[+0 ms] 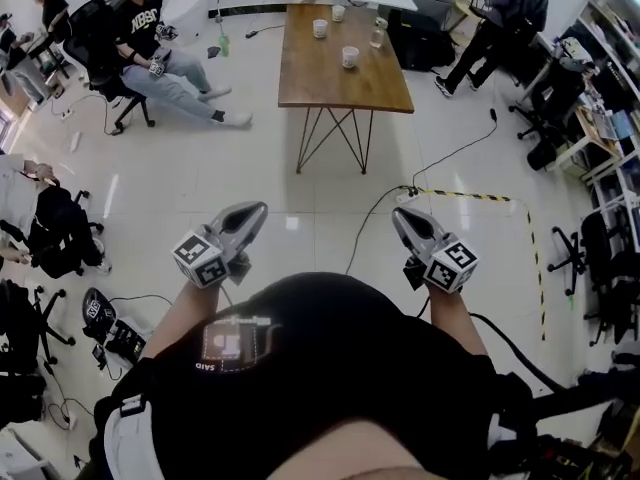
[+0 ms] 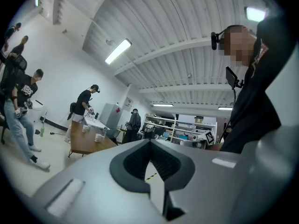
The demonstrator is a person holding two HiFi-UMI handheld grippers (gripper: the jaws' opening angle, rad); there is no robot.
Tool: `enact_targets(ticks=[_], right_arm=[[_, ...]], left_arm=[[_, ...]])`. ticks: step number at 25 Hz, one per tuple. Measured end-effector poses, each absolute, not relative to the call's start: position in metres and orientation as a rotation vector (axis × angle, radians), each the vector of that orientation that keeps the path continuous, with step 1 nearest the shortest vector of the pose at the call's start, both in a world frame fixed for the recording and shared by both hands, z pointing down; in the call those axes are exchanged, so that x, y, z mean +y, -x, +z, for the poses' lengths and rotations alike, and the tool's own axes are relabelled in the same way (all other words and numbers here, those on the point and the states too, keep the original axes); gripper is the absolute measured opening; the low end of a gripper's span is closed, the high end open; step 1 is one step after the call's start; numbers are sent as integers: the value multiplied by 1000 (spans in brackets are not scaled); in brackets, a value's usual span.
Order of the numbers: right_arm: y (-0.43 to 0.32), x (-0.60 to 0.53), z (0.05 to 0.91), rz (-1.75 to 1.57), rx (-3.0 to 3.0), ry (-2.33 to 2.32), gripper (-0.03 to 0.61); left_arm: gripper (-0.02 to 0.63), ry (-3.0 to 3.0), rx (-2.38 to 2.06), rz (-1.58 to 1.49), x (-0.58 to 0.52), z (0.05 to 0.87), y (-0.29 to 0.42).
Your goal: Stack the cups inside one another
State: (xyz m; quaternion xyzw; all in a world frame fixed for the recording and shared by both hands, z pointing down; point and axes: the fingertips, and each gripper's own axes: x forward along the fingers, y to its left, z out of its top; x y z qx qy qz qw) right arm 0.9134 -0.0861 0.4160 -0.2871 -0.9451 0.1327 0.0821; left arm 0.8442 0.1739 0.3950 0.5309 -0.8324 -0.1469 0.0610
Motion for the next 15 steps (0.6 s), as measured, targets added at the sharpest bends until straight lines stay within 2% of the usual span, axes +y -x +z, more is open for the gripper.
enact_targets(ticks=[6,15], right_arm=[[-860,-78,423,400,-2794,833,17],[-756,-130,437,446,-2740,945,17]], left_arm=[[5,-1629,-2501,-457,175,393,-770],[5,-1514,-2534,-445,124,403,-689]])
